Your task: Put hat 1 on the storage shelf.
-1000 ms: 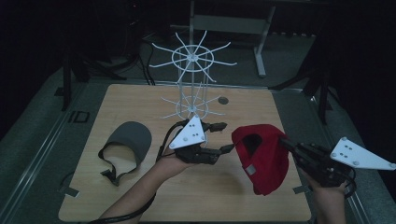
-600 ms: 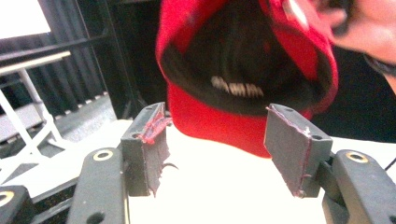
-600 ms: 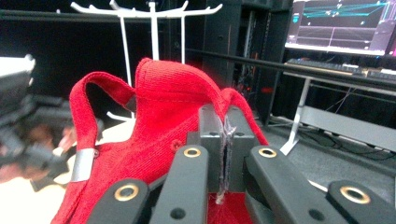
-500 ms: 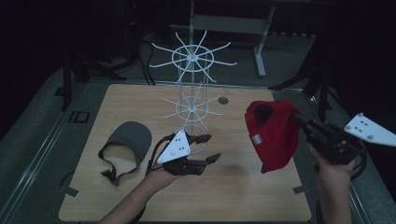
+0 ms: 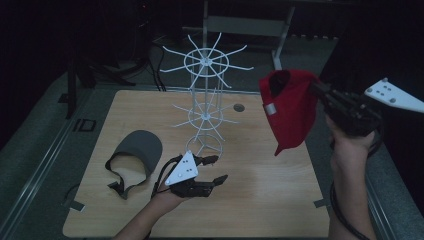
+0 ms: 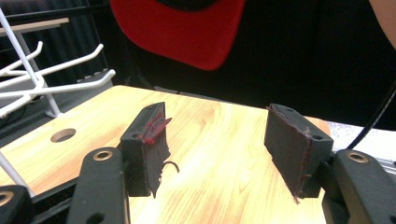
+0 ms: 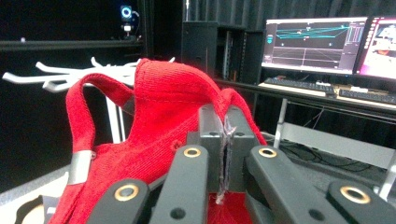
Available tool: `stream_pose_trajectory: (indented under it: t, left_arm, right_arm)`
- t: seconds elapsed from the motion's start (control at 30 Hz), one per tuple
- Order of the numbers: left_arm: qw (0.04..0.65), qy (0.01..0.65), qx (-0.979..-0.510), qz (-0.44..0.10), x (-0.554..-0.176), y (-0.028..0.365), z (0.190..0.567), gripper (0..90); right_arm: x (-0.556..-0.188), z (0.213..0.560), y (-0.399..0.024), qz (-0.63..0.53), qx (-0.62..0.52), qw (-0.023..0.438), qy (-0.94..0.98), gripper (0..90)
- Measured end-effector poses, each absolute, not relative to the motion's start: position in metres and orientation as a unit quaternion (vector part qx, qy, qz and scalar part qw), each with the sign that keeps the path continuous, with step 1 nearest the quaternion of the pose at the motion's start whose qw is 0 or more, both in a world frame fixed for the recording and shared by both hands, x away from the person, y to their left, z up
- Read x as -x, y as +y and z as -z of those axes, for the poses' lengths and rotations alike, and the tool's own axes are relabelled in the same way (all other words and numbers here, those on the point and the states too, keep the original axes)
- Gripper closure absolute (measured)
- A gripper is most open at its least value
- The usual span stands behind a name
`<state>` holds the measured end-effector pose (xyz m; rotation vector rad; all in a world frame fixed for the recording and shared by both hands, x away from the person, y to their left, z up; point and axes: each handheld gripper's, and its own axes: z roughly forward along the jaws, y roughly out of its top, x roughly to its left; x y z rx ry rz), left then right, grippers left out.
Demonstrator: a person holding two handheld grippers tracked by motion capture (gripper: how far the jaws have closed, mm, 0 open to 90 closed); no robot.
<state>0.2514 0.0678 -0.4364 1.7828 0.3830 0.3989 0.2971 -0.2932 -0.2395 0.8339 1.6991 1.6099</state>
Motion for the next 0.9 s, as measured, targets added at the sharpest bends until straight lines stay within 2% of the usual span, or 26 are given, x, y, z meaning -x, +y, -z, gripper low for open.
stream_pose_trajectory:
  t: [0.33, 0.9]
  left_arm:
    - [0.594, 0.164, -0.768, -0.175, -0.251, 0.069, 0.44, 40.0]
    - [0.596, 0.169, -0.765, -0.174, -0.25, 0.072, 0.443, 40.0]
  right_arm:
    - [-0.325, 0.218, -0.277, -0.613, -0.33, 0.33, 0.637, 88.2]
    - [-0.342, 0.233, -0.252, -0.585, -0.324, 0.317, 0.672, 88.2]
